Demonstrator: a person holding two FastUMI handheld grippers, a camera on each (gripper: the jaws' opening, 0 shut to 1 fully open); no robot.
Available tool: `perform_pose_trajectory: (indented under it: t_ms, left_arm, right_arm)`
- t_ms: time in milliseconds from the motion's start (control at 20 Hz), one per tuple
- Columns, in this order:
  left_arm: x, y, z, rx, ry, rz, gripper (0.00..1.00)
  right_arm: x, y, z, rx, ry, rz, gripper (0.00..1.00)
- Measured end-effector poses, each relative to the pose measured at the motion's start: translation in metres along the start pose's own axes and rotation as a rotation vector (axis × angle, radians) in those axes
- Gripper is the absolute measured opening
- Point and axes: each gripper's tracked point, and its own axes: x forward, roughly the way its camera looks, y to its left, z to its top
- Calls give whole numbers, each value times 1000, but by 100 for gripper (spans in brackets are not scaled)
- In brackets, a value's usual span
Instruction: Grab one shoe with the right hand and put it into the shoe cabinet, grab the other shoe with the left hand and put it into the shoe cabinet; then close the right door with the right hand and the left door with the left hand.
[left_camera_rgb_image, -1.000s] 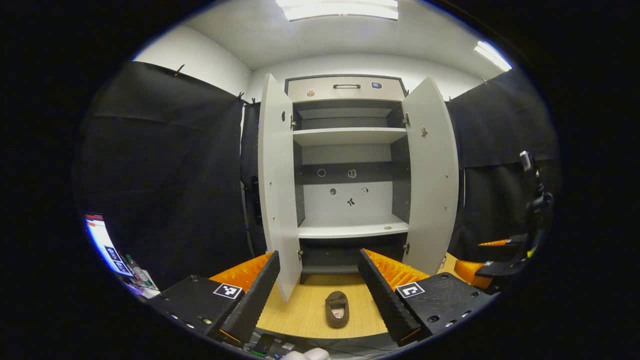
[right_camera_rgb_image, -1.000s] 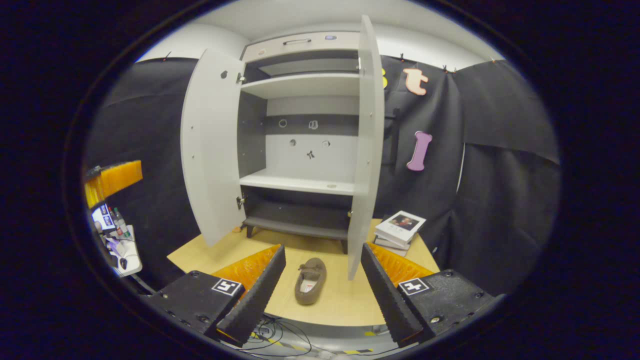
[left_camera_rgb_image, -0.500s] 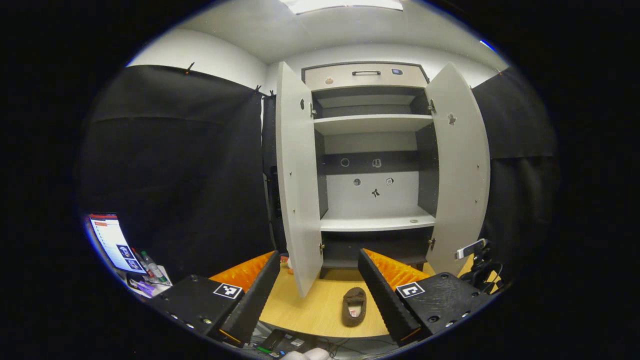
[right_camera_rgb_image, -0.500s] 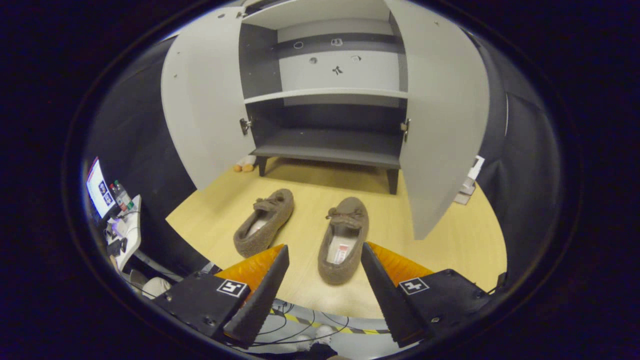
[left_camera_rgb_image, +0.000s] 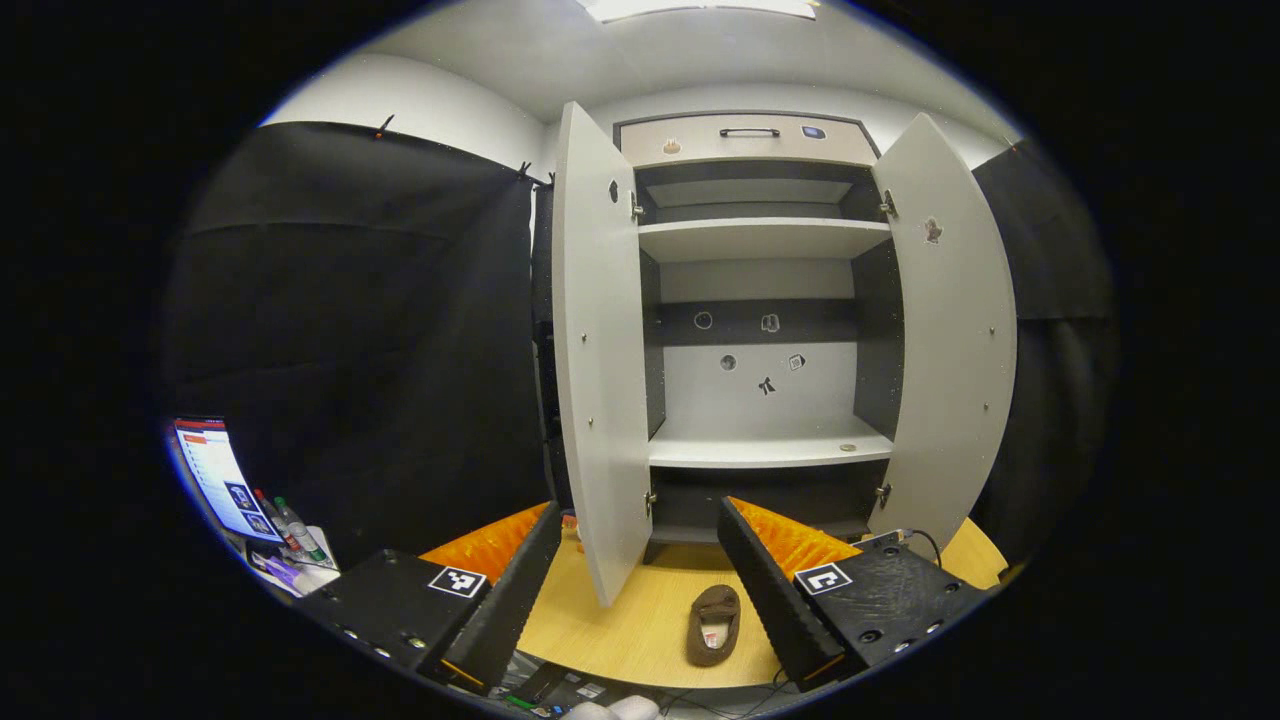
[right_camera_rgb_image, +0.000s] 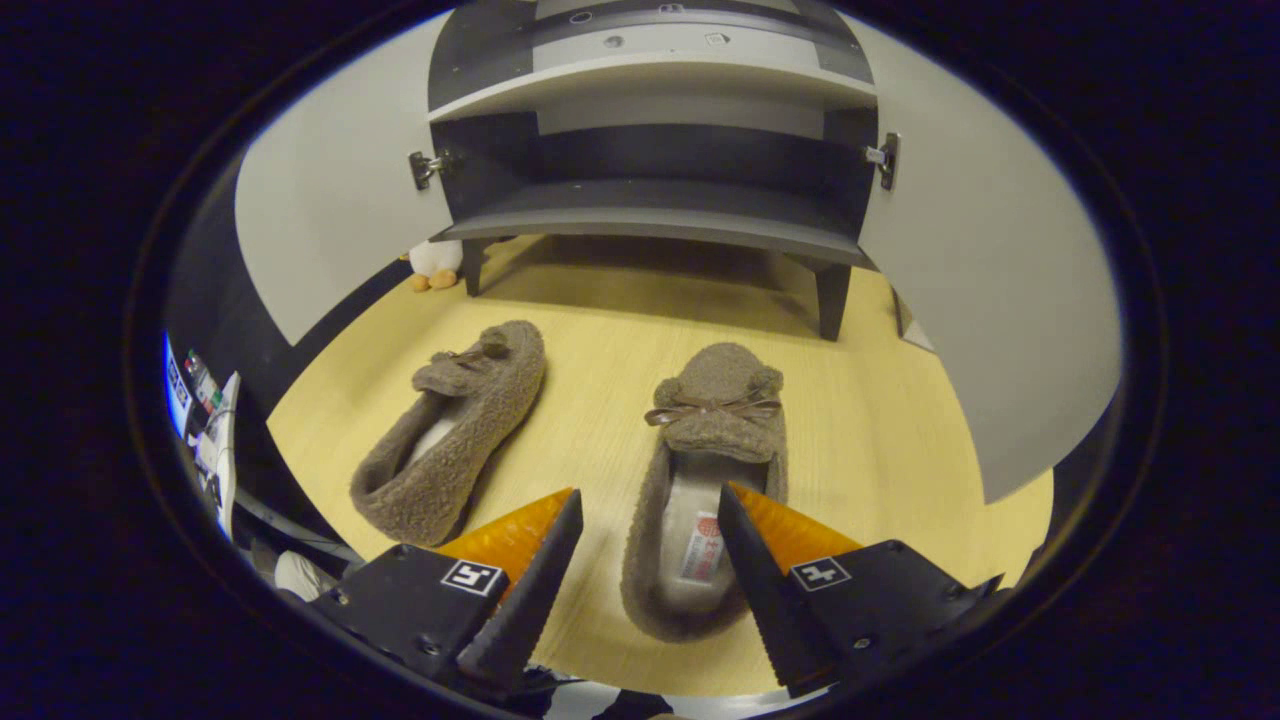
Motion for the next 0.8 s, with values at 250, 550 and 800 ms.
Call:
perform_pose_trajectory:
  t_ms: [250, 550, 800]
  left_arm:
    - [28, 21, 1, -6, 6, -36, 96]
    - [45, 33, -6, 16, 27, -74, 96]
    - [52, 30, -9, 21, 26, -128, 96]
  right_arm:
    - [36, 0, 19, 41, -35, -56, 84]
    - [64, -11, 33, 95, -78, -105, 61]
    - [62, -12, 36, 92, -82, -106, 9]
